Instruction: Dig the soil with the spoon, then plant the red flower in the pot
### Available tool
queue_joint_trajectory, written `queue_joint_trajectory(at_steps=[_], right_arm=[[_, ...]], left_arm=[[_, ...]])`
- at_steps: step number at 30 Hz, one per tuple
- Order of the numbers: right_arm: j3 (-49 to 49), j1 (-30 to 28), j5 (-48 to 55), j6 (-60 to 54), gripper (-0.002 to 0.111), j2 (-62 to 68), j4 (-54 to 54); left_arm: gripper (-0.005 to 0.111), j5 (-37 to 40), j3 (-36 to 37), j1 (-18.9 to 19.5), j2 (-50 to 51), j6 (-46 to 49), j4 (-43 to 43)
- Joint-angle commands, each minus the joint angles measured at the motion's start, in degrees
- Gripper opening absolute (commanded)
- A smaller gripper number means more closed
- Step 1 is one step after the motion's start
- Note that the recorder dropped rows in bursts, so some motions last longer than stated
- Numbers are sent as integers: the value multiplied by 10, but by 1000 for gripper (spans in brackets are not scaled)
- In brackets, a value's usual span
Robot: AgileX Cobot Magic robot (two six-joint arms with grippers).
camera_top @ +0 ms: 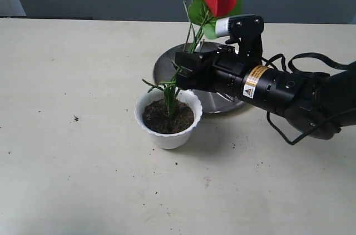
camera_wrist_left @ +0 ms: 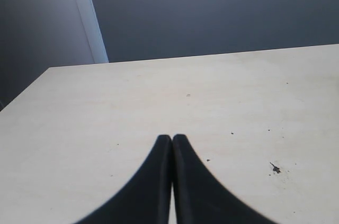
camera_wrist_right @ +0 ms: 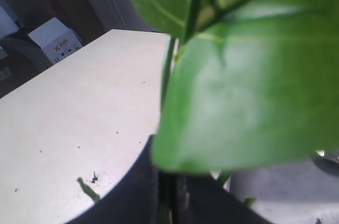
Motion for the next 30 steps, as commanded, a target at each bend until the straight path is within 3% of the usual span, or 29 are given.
queue_joint_trajectory(at_steps=[1, 19, 22, 26, 30], right_arm=[[23, 16, 175, -20, -1, 32, -81], [23, 25, 180, -20, 0, 32, -80], [23, 25, 182, -20, 15, 32, -77], [23, 25, 183, -19, 44, 32, -57], [23, 25, 188, -15, 45, 30, -59]], left_arm=[[0, -1, -2, -4, -3, -2, -4], [0, -1, -2, -4, -3, -2, -4], [0, -1, -2, -4, -3, -2, -4], [0, -1, -2, -4, -3, -2, -4], [0, -1, -2, -4, -3, -2, -4]])
